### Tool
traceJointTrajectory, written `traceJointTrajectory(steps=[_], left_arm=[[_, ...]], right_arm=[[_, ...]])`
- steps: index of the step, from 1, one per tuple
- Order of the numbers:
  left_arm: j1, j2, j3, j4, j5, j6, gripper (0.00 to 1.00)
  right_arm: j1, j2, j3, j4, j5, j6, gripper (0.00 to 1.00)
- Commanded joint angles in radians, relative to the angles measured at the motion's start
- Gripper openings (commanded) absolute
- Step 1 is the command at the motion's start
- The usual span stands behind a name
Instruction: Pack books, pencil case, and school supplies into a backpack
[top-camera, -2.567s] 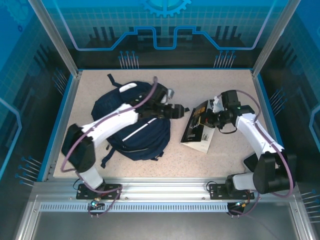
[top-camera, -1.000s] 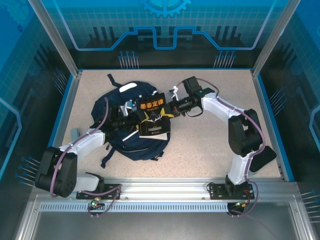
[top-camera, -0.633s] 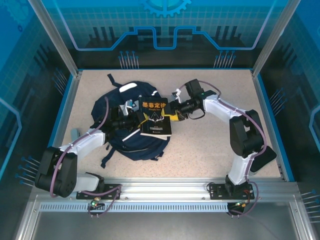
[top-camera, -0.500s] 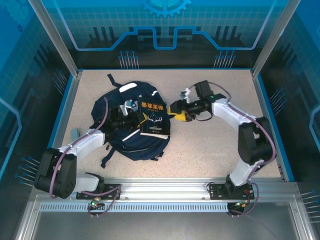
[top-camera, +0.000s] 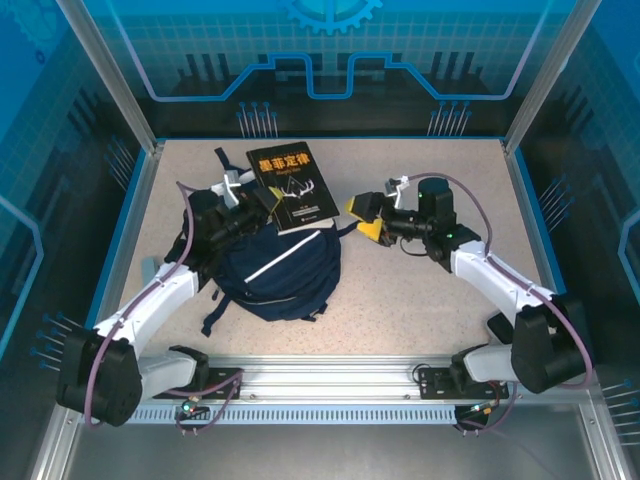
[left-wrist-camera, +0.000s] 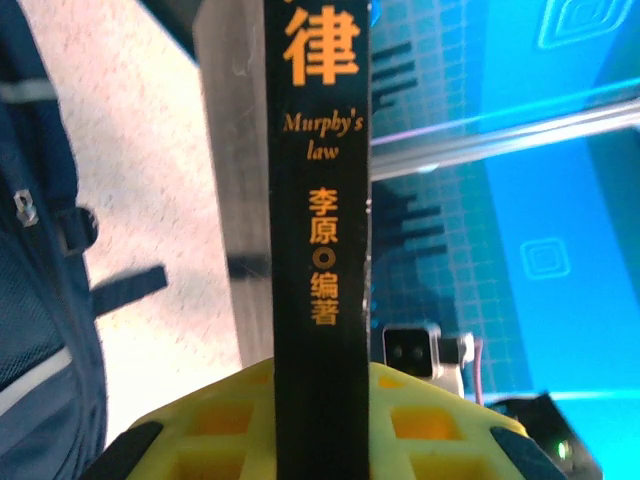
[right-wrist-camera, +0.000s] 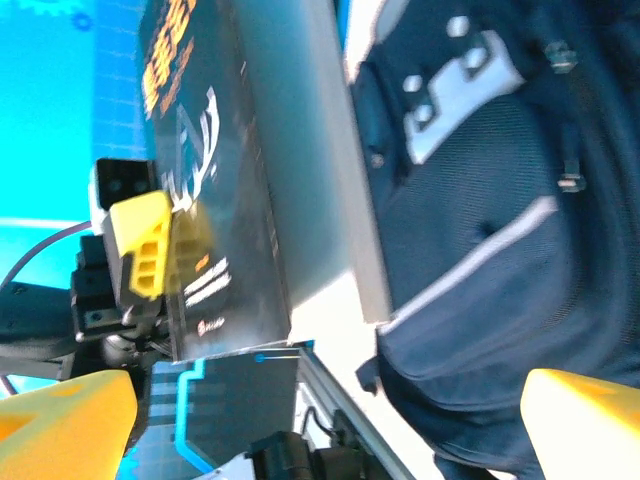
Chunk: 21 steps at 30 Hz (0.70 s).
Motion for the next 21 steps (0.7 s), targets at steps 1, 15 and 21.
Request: traceJointTrajectory(steps=[1,15,21], left_arm=[[-0.006,-0.047,0.038,0.137,-0.136,-0.087,0.11],[-0.033,-0.054,0.009,0.215,-0.254,-0.192,0.1],[-0.036,-0.052,0.003,0.214,-0.251,-0.197,0.1]], right_arm=[[0.092,-0.019,0.006,0.181,0.113,0.117,1.0],[0.279,0.211,0.117,0.525,0.252,0.398,1.0],[0.29,0.264,0.146,0.576,0.302,0.44,0.97]])
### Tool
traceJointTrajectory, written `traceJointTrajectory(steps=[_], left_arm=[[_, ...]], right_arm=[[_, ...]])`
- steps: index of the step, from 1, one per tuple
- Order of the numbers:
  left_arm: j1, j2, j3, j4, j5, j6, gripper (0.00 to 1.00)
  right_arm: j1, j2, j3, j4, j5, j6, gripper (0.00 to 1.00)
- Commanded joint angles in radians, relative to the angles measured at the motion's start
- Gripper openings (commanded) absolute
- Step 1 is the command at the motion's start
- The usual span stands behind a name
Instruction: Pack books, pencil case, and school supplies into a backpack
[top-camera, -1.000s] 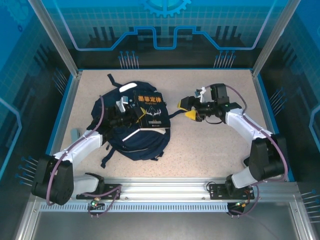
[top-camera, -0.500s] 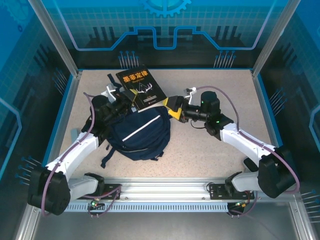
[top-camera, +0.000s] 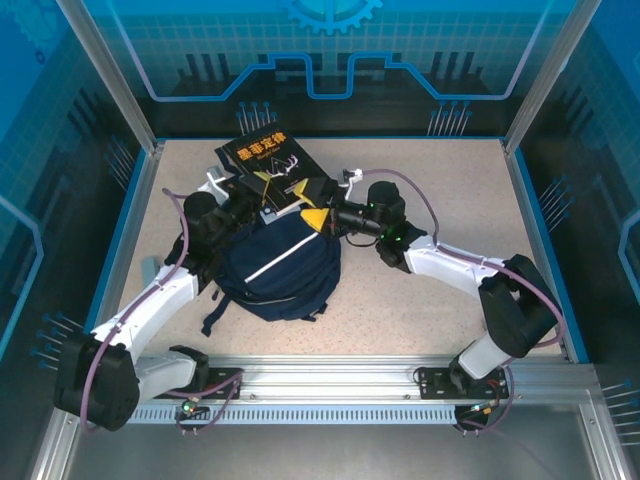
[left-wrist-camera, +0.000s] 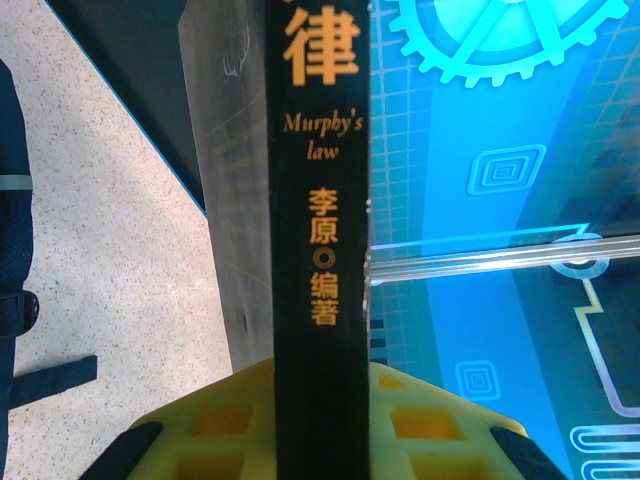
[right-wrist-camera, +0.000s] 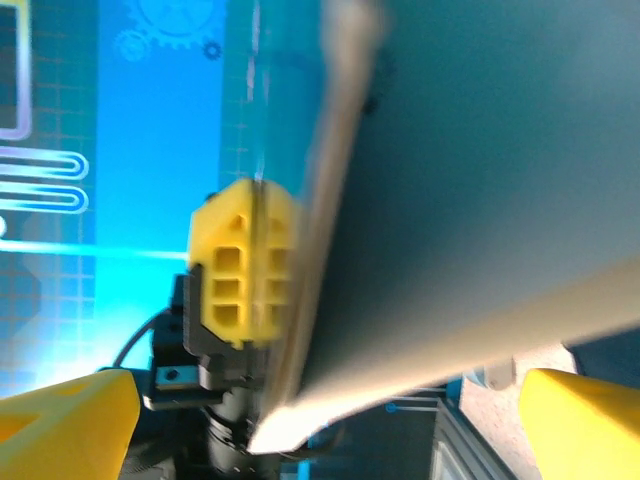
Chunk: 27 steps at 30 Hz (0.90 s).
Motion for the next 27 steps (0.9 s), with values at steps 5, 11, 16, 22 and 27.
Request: traceJointTrajectory(steps=[5,11,16,22,27], left_arm=[[-0.01,-0.025,0.008,0.121,-0.01,-0.019,0.1],[-0.02,-0.002,0.018,0.126,0.01,-0.018,0.1],[-0.024,0.003,0.014,0.119,0.009,-0.025,0.1],[-0.025,0.003,0.003,0.113,0.009,-0.022,0.1],[-0.026,0.002,-0.011,0.104,0.019,-0.011,0.14]], right_arm=[[0.013,0.036,0.015,0.121,0.101,0.083,0.88],[0.016,0.074,0.032,0.177,0.113,0.11,0.68],[0.019,0.06,-0.015,0.254,0.179,0.116,0.52],[0.019,0.024,-0.024,0.193,0.192,0.088,0.38],[0.015,0.004,-0.026,0.14,0.194,0.069,0.24]])
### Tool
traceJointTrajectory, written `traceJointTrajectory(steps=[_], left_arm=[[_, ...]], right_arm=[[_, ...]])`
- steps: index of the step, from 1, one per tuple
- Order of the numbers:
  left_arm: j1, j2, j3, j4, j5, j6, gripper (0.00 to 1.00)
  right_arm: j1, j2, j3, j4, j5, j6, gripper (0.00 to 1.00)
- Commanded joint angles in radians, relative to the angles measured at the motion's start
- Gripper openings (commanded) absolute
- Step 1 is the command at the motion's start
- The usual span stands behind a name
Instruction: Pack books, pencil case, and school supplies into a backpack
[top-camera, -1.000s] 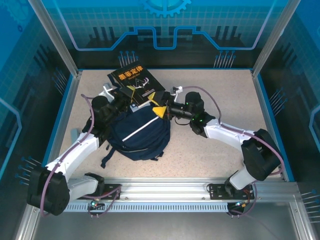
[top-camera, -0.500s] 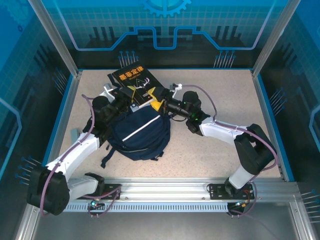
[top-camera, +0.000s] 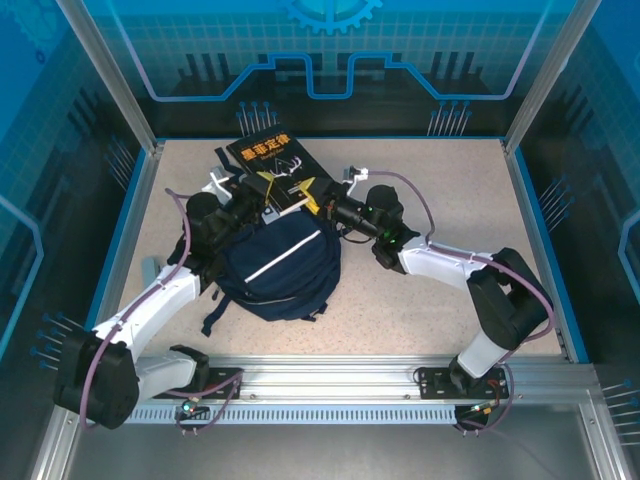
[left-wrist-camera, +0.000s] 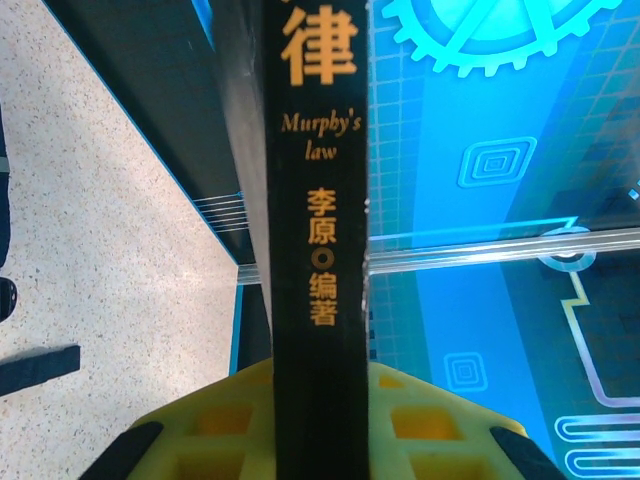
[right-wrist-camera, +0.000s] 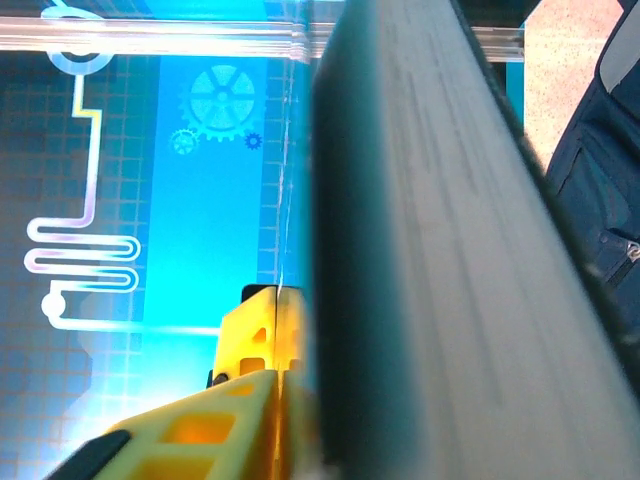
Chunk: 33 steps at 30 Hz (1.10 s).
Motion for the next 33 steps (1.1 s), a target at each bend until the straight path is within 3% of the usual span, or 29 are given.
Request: traceJointTrajectory(steps=[1,4,8,12,18,21,25,33], left_arm=[[-0.005,-0.01,-0.011,0.069,0.022,0.014,0.16],[-0.005,-0.019,-0.018,0.007,0.039,0.049,0.3],[-0.004,-0.051,-0.028,-0.191,0.047,0.147,0.66],[-0.004,-0.08,-0.025,-0.431,0.038,0.329,0.83],[-0.018,-0.07,0.054,-0.735,0.081,0.636,0.89],[-0.07,-0.028,0.137,-0.898,0.106,0.84,0.89],[-0.222,0.055,0.255,-1.086,-0.09,1.007,0.91],[-0.389,0.28,0.414,-1.235,-0.258,1.144,0.93]], right_arm=[[0.006,-0.049,-0.001,-0.034,0.025,-0.036,0.21],[-0.003,-0.065,0.004,-0.111,0.009,-0.068,0.13],[-0.02,-0.12,0.007,-0.274,-0.008,-0.167,0.08],[-0.046,-0.196,0.043,-0.564,-0.008,-0.339,0.08],[-0.11,-0.273,0.09,-0.921,-0.013,-0.559,0.08],[-0.164,-0.299,0.09,-1.052,-0.026,-0.629,0.08],[-0.235,-0.355,0.043,-1.107,-0.037,-0.67,0.08],[-0.401,-0.487,-0.024,-1.209,-0.062,-0.725,0.08]])
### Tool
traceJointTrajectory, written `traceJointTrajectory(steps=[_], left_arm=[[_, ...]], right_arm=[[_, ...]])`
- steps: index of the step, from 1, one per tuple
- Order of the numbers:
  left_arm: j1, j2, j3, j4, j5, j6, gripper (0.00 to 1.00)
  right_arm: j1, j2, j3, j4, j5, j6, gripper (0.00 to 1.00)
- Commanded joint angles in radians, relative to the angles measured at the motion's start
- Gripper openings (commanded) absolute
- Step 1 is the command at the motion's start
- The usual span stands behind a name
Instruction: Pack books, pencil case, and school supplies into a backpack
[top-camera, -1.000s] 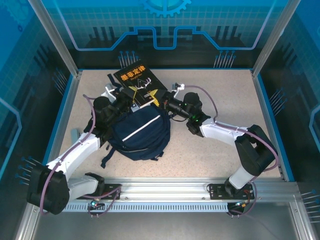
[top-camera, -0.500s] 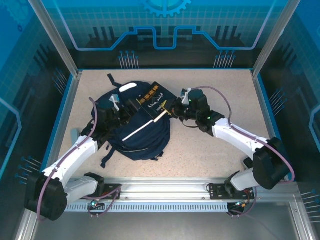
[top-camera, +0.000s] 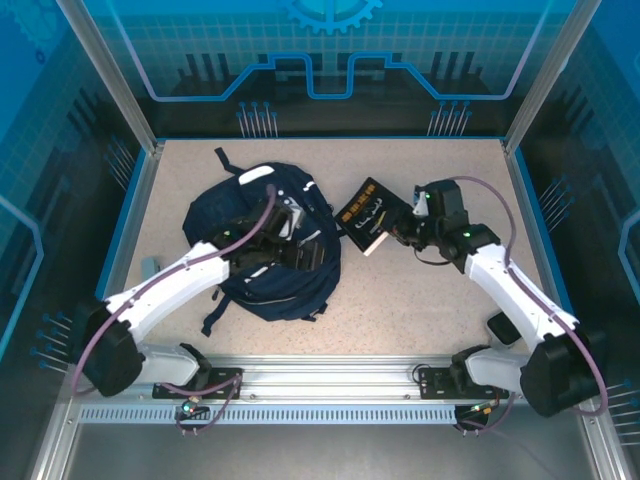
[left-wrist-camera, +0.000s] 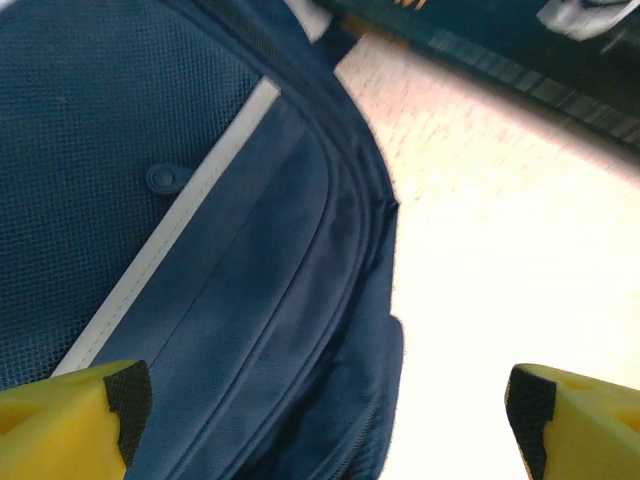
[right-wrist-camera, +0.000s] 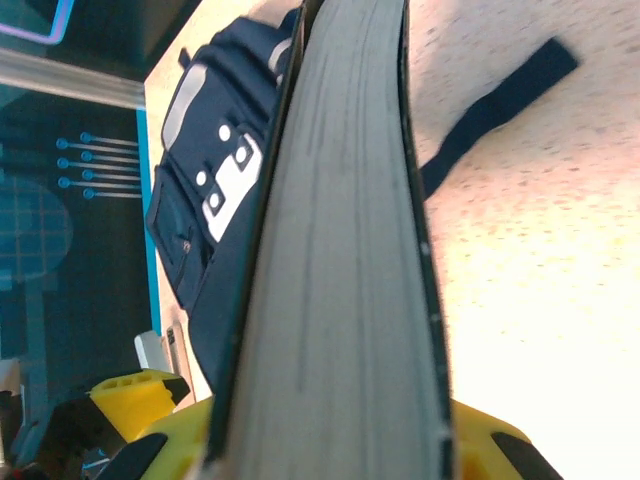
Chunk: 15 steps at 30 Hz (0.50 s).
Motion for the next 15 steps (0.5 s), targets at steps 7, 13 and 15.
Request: traceJointTrajectory(steps=[7,13,15], left_arm=[[-0.127,0.323,0.266,-0.411,-0.37,0.096,0.81],[-0.157,0.46,0.336,-0.452,-0.421,0.013,0.77],[-0.157,0.492,0.357,-0.457,-0.427,0.008,0.75]], right_arm=[[-0.171,-0.087,-0.044,-0.028,-0.113,-0.089,0.08],[-0.189,-0.091,-0.04,-0.017,-0.154,-0.105,0.08],[-0.189,-0.102,-0.046,-0.017,-0.154,-0.105,0.08]])
